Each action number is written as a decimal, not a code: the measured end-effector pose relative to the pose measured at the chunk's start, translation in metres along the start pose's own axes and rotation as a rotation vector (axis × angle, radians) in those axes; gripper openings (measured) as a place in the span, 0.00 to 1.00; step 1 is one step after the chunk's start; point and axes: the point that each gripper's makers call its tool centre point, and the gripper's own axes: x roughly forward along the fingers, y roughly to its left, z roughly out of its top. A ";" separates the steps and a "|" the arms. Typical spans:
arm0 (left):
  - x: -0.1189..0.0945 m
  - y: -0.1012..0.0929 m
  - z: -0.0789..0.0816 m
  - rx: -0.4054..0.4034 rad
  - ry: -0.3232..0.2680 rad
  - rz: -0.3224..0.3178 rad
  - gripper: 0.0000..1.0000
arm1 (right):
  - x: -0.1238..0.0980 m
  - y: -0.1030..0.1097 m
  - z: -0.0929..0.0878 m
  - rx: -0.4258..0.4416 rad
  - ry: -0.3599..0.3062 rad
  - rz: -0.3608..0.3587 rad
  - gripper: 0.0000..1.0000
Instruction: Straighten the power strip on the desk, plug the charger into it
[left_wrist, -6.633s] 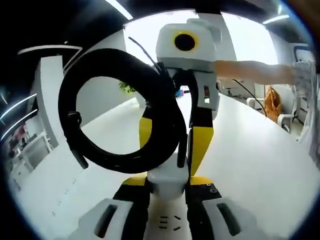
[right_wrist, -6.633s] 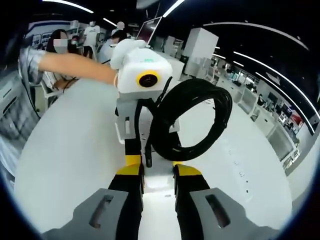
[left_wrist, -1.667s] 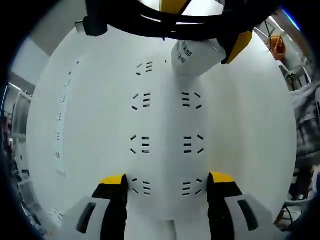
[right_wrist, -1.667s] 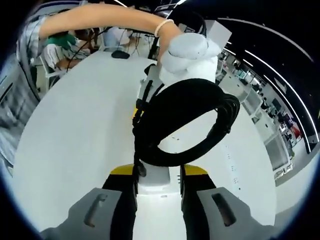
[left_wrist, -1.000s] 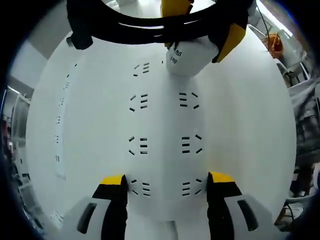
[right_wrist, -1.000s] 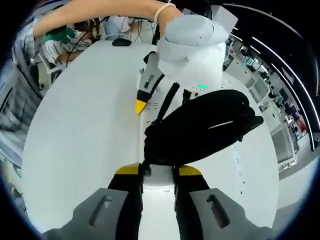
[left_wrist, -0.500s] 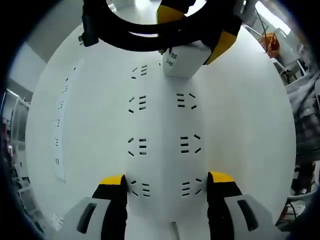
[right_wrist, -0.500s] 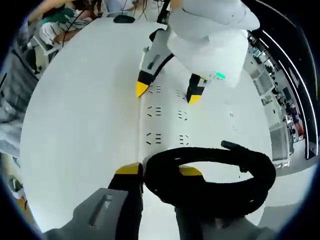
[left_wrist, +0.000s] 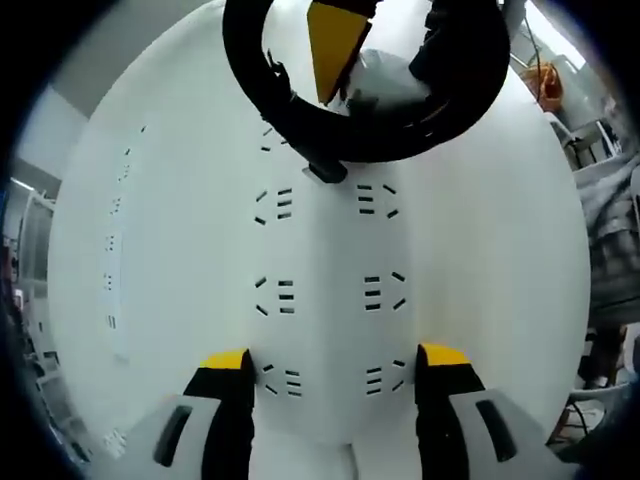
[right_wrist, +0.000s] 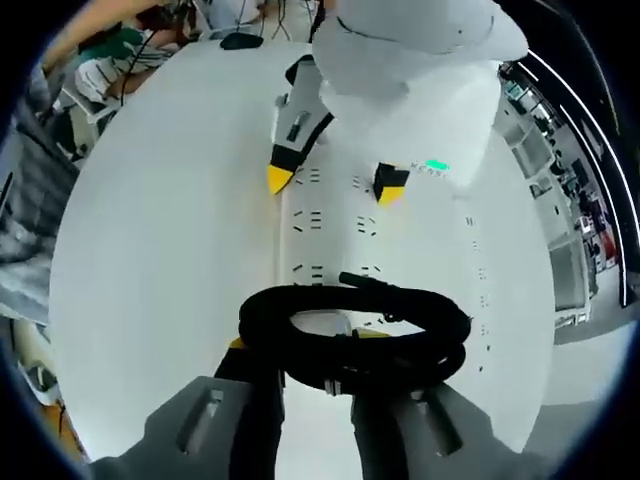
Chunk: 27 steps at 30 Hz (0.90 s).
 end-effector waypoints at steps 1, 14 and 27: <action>0.000 0.000 0.000 -0.001 0.000 -0.002 0.64 | -0.001 0.000 0.000 -0.004 -0.002 0.000 0.23; 0.000 0.006 0.001 0.002 0.005 -0.013 0.66 | -0.003 -0.002 0.003 -0.040 -0.161 -0.043 0.39; 0.001 0.004 0.003 0.001 -0.026 -0.015 0.67 | -0.004 0.013 0.007 0.008 -0.204 0.030 0.63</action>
